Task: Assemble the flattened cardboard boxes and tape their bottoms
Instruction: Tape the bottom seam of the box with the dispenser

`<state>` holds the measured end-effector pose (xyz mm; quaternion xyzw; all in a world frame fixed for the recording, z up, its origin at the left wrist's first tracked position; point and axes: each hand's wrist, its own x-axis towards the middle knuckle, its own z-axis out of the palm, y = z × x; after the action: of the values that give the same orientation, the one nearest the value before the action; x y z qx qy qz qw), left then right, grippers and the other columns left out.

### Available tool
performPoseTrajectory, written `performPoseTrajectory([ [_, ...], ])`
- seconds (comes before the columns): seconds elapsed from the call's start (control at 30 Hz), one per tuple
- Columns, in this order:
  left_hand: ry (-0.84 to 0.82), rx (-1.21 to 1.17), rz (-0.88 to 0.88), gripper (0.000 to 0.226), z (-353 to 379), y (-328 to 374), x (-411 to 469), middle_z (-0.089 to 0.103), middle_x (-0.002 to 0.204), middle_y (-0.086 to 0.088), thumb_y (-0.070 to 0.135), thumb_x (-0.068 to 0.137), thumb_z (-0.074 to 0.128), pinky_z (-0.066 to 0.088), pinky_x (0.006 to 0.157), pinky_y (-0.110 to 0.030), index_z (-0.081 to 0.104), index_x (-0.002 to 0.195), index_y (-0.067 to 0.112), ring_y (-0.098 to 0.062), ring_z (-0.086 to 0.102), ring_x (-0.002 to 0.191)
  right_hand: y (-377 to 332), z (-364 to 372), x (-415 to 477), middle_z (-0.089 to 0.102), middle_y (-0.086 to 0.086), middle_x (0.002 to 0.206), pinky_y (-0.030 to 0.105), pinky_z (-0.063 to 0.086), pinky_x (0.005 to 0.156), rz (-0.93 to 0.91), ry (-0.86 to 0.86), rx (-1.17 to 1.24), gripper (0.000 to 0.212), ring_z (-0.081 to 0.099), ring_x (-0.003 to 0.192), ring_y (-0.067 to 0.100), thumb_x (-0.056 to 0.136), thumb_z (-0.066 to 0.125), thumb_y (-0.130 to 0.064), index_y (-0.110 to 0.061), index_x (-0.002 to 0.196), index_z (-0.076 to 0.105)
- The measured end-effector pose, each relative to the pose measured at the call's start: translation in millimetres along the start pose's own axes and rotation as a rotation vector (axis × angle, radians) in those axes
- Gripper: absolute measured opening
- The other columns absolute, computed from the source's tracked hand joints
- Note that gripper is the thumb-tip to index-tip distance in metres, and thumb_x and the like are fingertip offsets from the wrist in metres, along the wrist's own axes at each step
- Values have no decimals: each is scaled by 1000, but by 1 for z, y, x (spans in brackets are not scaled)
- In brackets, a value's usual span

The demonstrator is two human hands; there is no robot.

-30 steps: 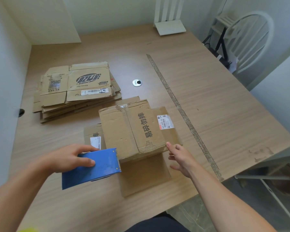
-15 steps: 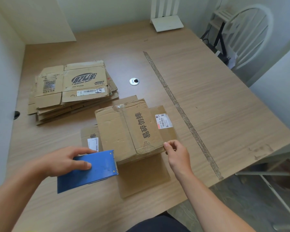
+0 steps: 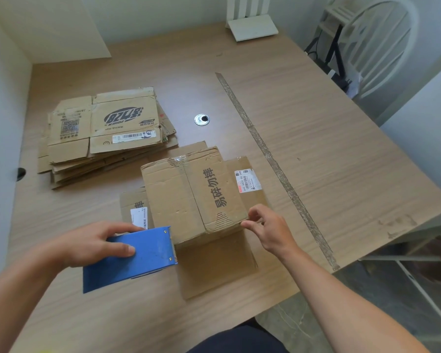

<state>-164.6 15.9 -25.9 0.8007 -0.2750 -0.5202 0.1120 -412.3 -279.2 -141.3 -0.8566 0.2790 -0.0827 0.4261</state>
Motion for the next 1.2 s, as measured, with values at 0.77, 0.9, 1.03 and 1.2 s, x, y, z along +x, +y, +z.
performPoseTrajectory([
  [0.77, 67, -39, -7, 39, 7, 1, -3, 69, 113, 21, 49, 81, 70, 46, 97, -35, 62, 118, 50, -2, 65, 100, -36, -5, -6, 58, 9, 120, 48, 51, 93, -305, 30, -511, 38, 55, 117, 31, 81, 80, -33, -13, 110, 64],
  [0.9, 75, -12, -7, 32, 8, -2, -3, 64, 115, 25, 37, 92, 69, 44, 93, -29, 59, 117, 54, 2, 61, 102, -51, 27, 4, 63, 11, 133, 52, 45, 104, -704, 1, -542, 46, 53, 131, 39, 76, 86, -31, -16, 118, 72],
  [1.03, 79, -42, 0, 38, 10, -4, -4, 65, 117, 22, 50, 81, 68, 45, 98, -35, 60, 118, 54, -1, 62, 103, -51, 43, 21, 61, 1, 139, 48, 46, 105, -788, -33, -667, 47, 55, 131, 30, 82, 78, -44, -31, 126, 69],
  [1.2, 87, -68, 35, 41, 15, -6, -3, 66, 111, 26, 56, 71, 63, 47, 95, -32, 59, 111, 63, 3, 62, 100, -37, 48, 25, 60, -3, 140, 42, 49, 103, -835, 50, -723, 40, 57, 130, 23, 96, 53, -51, -37, 132, 64],
])
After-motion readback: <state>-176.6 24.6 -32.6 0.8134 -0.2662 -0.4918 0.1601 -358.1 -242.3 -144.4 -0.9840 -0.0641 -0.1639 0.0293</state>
